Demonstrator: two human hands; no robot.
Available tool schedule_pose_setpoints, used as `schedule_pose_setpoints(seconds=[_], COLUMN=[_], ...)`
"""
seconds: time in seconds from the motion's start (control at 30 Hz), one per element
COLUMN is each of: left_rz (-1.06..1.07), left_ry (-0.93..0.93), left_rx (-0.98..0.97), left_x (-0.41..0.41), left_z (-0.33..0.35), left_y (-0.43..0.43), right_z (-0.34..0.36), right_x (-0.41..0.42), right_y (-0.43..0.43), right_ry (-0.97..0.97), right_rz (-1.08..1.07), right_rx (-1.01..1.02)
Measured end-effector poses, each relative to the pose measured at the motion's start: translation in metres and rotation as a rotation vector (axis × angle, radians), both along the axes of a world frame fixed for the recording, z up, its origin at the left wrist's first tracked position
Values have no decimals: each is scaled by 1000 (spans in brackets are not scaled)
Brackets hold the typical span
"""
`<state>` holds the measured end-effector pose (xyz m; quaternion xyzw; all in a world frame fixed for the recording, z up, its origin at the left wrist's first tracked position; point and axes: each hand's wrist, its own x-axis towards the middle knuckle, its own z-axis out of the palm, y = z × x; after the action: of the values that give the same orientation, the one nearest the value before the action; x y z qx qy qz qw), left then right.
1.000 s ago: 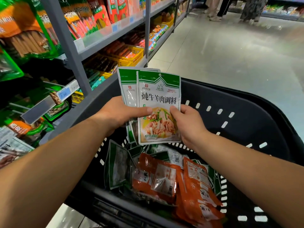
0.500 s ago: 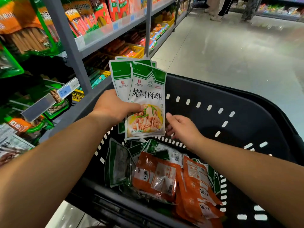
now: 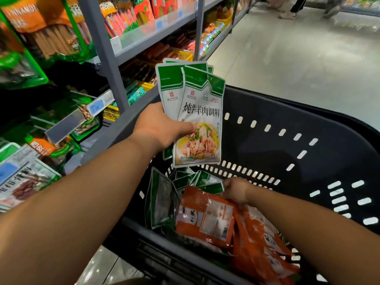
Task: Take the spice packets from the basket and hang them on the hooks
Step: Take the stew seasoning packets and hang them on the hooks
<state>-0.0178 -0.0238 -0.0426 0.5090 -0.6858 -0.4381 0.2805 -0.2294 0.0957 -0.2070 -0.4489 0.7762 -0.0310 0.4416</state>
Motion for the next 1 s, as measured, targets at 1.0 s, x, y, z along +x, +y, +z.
schedule_pose_setpoints(seconds=[1.0], left_rz=[171], left_ry=[144], left_rx=[-261], left_x=[106], left_z=[97], left_y=[43], right_z=[234], right_x=[13], right_y=[26], right_ry=[-622], right_rz=[-409], right_rx=[-732])
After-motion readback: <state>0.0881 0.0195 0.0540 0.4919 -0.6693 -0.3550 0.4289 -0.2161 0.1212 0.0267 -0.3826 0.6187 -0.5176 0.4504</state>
